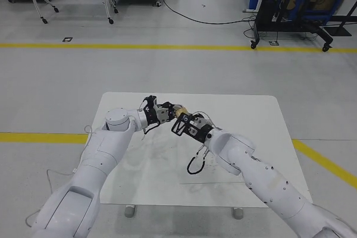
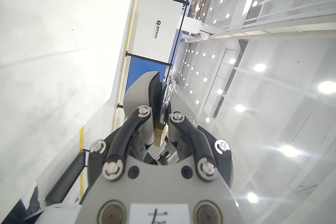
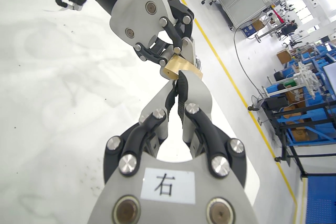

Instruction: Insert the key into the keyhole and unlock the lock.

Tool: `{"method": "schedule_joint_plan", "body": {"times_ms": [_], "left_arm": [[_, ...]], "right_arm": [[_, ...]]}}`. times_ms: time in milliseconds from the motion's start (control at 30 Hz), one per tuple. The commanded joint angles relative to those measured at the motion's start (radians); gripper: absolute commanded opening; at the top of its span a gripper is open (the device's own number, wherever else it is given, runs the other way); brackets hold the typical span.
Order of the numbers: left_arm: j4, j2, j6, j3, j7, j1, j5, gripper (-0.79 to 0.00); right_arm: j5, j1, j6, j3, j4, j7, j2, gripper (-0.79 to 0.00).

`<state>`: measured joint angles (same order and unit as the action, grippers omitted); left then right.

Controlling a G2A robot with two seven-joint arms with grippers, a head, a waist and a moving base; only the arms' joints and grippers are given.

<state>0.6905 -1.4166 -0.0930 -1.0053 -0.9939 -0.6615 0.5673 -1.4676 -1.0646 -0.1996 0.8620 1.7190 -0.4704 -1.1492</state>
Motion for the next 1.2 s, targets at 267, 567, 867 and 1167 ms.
{"method": "schedule_joint_plan", "body": {"times_ms": [267,567,867,1167], "left_arm": [[0.019,0.005,0.043,-0.018,-0.002,-0.013,-0.003,-0.785],[0.041,0.009,0.077,-0.030,-0.004,-0.024,-0.009,-0.785],[0.053,0.012,0.075,-0.044,-0.017,-0.034,0.009,-0.785],[0.041,0.012,0.014,-0.030,-0.038,-0.022,-0.017,-0.785]], "right_arm": [[0.243,-0.044,-0.071,0.124,-0.040,0.112,0.005,-0.785],[0.458,-0.077,-0.190,0.197,-0.085,0.157,0.008,-0.785],[0.497,-0.063,-0.270,0.217,-0.114,0.124,0.011,0.000],[0.532,-0.150,-0.266,0.371,-0.107,0.250,0.033,0.000]]}}
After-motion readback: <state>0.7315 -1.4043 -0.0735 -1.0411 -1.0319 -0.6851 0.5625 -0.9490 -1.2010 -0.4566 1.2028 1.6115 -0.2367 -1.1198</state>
